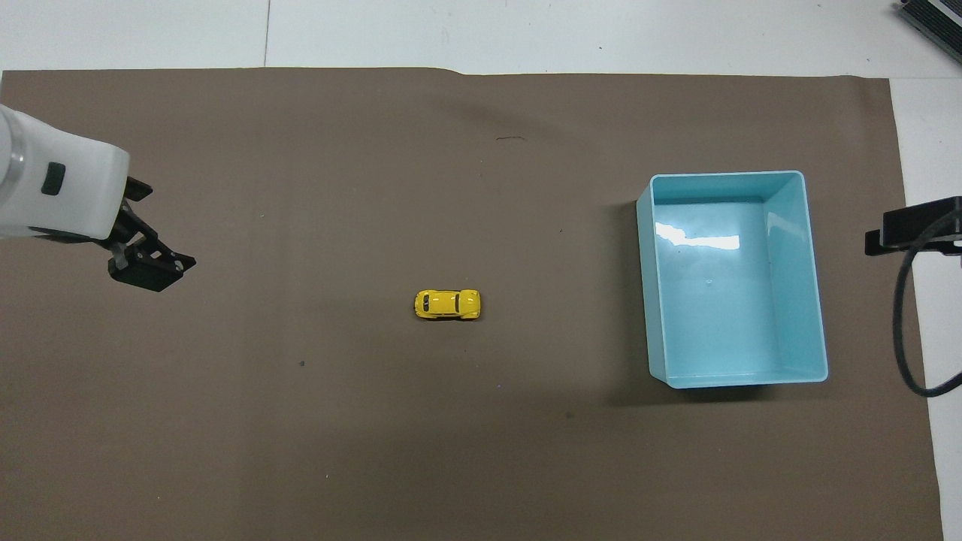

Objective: Wind up and store yellow beetle car
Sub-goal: 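Reach the left gripper over the yellow beetle car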

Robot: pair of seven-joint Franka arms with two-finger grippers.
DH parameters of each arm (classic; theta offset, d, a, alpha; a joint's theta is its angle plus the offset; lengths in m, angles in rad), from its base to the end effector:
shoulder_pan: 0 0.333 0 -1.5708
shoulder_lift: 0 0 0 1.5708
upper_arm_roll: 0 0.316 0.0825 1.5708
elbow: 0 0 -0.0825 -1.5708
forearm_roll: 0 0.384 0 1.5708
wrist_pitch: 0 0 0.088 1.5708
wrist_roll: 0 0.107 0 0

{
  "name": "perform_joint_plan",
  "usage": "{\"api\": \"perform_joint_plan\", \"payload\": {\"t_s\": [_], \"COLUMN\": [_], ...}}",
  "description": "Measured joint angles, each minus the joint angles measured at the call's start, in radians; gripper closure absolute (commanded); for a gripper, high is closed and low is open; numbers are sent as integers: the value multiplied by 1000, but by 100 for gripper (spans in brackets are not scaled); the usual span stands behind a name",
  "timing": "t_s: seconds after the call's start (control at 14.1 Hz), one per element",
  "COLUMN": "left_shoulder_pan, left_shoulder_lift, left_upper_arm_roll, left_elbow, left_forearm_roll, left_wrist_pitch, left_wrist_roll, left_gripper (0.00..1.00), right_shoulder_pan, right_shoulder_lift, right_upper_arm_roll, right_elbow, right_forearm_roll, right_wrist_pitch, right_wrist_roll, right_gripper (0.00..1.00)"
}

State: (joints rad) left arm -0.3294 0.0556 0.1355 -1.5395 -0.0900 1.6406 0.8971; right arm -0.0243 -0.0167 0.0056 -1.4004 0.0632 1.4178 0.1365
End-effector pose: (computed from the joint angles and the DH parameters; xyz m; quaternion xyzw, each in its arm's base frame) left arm 0.5655 -0.1225 0.6148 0.8549 -0.5166 0.0358 0.0308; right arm 0.5308 -0.0024 0.6991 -0.9968 0.0721 -0.0152 0.0320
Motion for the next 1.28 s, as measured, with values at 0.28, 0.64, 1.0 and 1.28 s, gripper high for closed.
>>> {"api": "perform_joint_plan", "payload": {"t_s": [0.28, 0.64, 1.0, 1.28], "left_shoulder_pan": [-47, -116, -202, -289], "left_shoulder_lift": [25, 63, 145, 172], "left_upper_arm_roll": [-3, -5, -6, -6], "left_elbow": [-66, -156, -223, -330], "left_forearm_roll": [-65, -123, -169, -170], "left_wrist_pitch": [123, 266, 424, 586], "left_wrist_roll": [116, 225, 302, 302], "left_gripper": [0, 0, 0, 0], "right_shoulder_pan": [-1, -2, -6, -7], "right_shoulder_lift": [0, 0, 0, 0], "right_upper_arm_roll": [0, -1, -2, -2], "right_elbow": [0, 0, 0, 0], "right_forearm_roll": [0, 0, 0, 0], "right_wrist_pitch": [0, 0, 0, 0], "right_wrist_roll": [0, 0, 0, 0], "right_gripper": [0, 0, 0, 0]}}
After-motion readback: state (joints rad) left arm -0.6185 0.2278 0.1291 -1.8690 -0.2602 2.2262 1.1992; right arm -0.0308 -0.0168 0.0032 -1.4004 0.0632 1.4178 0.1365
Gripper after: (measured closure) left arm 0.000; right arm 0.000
